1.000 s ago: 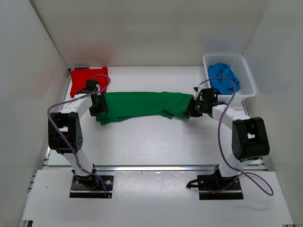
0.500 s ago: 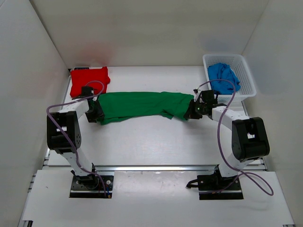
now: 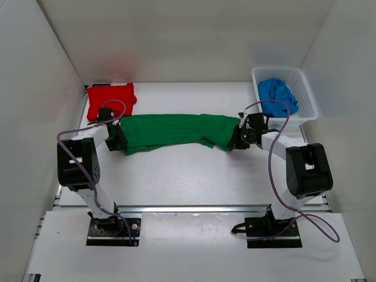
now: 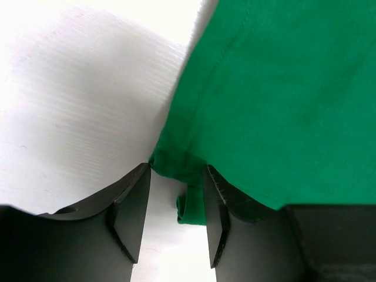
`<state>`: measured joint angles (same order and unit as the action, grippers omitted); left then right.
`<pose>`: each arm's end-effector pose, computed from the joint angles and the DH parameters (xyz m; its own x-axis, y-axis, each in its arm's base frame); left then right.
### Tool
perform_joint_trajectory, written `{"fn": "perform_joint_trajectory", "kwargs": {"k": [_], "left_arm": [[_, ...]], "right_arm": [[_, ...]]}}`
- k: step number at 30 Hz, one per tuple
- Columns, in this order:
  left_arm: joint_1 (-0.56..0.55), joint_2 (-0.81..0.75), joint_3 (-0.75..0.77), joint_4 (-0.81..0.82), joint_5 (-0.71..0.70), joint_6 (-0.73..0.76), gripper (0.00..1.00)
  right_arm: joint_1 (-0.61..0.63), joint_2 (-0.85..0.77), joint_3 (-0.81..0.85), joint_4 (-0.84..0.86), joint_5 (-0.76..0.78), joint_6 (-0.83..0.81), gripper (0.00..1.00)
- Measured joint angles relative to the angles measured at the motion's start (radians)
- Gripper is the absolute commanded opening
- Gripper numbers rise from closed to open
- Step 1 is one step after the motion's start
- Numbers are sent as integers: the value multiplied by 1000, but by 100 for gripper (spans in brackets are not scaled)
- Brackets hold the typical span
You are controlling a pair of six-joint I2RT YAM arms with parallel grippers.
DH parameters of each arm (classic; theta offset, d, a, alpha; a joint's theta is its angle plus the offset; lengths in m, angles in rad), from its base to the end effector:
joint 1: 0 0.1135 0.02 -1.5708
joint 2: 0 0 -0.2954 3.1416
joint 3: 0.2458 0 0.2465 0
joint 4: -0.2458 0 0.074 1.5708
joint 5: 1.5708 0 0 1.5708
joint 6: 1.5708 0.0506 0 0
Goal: Fold and stack the t-shirts
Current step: Flatten out the tshirt
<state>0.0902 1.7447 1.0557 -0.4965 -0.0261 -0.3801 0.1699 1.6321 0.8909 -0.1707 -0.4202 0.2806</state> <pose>0.3391 0.0320 0.1833 -0.8200 -0.4466 -0.3580 -0.4351 0.8928 -0.1170 0.3203 0.0759 0.1961 -0.8597 0.1091 -0.4990 -0.1691 0.8611 0.4795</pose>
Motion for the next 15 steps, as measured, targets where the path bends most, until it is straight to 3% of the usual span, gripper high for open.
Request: {"fn": "perform_joint_trajectory", "kwargs": {"k": [9,12,14,15], "left_arm": [[6,0,0,13,0,-7,53],[7,8,0,19,-6,-13,58],[6,21,1,30,-16,-19,52],[6,21,1,36,-20,-20,43]], "right_arm": [[0,19,0,0,-5,0,0],[1,19,0,0,-6,0,0],[1,19,0,0,-8,0,0],[1,19,0,0,-8,0,1]]}}
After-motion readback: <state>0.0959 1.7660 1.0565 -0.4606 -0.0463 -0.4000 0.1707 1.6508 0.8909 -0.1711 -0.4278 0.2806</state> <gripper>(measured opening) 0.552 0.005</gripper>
